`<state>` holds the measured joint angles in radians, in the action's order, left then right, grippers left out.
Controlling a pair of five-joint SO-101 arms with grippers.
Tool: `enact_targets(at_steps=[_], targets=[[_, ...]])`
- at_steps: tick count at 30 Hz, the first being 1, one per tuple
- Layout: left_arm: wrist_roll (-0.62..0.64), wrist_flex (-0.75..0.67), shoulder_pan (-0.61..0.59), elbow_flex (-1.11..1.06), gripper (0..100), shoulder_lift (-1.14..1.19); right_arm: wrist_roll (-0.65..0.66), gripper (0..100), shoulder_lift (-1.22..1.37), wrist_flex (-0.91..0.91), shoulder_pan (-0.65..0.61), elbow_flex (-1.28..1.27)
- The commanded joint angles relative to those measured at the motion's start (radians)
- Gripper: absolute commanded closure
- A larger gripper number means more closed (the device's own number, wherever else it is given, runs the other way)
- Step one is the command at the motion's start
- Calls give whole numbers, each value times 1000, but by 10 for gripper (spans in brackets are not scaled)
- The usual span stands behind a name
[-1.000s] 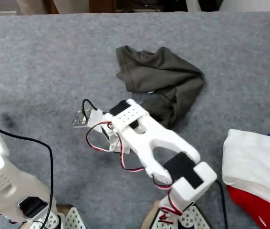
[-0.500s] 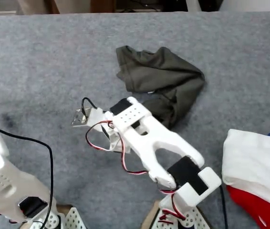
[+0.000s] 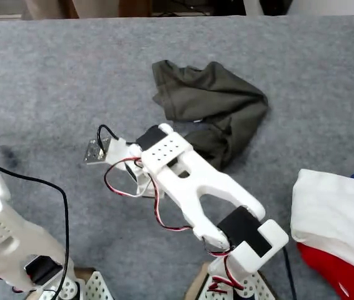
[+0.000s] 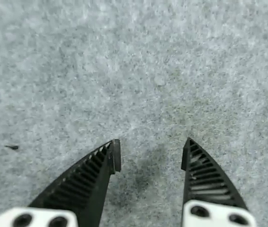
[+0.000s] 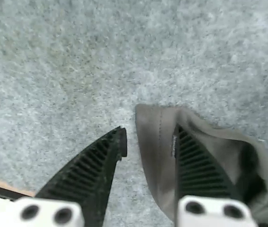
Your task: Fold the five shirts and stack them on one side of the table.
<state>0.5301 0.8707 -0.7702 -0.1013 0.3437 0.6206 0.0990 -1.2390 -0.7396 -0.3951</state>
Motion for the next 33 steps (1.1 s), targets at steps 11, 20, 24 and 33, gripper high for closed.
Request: enact_targets(at_steps=[11, 20, 24, 33], targets=[[-5, -8, -6, 49, 786, -10, -12, 835, -24, 226, 16, -185], [-5, -8, -6, 49, 786, -10, -8, 839, 82, 198, 18, -104], [-5, -8, -6, 49, 786, -10, -9, 839, 130, 164, 13, -50], [-5, -8, -6, 49, 786, -10, -54, 990, 265, 57, 19, 110]])
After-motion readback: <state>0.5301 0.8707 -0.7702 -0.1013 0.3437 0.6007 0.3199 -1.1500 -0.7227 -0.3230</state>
